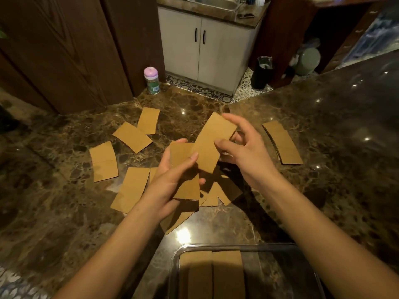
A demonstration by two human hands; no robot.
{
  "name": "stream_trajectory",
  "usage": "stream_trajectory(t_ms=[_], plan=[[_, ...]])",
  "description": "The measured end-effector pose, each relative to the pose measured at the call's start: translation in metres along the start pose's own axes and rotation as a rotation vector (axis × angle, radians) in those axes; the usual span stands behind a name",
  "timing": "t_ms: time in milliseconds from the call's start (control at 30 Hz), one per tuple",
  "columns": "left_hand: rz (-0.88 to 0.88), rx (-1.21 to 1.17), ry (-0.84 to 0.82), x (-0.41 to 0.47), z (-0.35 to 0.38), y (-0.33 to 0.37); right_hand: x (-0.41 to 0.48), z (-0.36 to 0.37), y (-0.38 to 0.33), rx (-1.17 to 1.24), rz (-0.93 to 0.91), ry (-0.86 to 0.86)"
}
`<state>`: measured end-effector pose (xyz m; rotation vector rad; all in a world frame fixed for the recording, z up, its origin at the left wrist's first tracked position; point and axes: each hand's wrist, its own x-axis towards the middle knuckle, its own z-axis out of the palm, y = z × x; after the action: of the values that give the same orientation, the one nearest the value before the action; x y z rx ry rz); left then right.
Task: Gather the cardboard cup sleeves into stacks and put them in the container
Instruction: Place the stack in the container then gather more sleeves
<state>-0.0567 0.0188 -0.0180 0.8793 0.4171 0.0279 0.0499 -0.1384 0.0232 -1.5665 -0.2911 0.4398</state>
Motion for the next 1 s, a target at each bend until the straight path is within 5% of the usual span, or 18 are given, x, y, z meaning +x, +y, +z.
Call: stream_trajectory(t_ms=[167, 400, 567, 767, 900, 1000], plan=[[0.15, 0.05, -0.037, -0.002, 0.009, -0.002, -0.008, 0.013, -0.002, 0.228, 0.112, 0.293], [0.188, -0.157, 0.022, -0.002, 0.006, 0.008, -0.022, 0.016, 0.007, -0.031, 0.199, 0.111], [0.216, -0.304, 0.032, -0.006, 0.011, 0.005, -0.034, 0.034, 0.012, 0.203, 0.301, 0.144], [0.254, -0.268, 0.118, -0.001, 0.004, 0.005, -0.03, 0.028, 0.018, -0.205, 0.158, -0.113], [0.214, -0.226, 0.189, 0.005, -0.01, 0.009, -0.022, 0.017, 0.029, -0.753, 0.011, -0.034], [0.18, -0.203, 0.218, 0.006, -0.017, 0.007, -0.017, 0.017, 0.044, -1.183, 0.19, -0.105]])
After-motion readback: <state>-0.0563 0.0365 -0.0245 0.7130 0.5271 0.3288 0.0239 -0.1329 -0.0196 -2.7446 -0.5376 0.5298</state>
